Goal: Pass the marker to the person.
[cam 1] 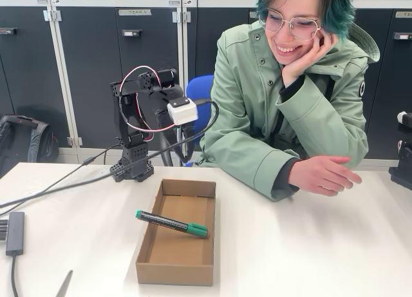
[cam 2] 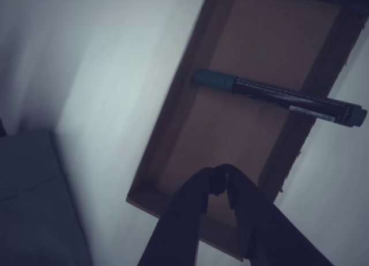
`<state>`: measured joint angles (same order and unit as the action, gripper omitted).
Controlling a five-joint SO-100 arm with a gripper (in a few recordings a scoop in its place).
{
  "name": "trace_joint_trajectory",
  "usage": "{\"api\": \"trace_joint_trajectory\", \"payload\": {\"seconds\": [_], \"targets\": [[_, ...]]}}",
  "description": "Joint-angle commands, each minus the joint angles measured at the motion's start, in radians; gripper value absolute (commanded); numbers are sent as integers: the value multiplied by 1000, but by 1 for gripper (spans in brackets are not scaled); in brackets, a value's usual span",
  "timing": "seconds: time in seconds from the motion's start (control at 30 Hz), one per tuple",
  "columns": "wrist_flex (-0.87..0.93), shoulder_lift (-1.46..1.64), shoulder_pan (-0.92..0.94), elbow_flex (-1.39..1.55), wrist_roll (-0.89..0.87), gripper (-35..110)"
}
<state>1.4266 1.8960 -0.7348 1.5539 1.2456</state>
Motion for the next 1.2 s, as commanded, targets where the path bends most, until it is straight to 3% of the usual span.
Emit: {"api": "trace_joint_trajectory", "payload": {"seconds": [0.0, 0.33, 0.7, 1.17], "targets": [[-35, -3, 40, 17, 26, -3], [-57, -97, 138, -6, 51, 14], [-100, -112, 215, 74, 72, 17], [-345, -146, 275, 158, -348, 18]]}}
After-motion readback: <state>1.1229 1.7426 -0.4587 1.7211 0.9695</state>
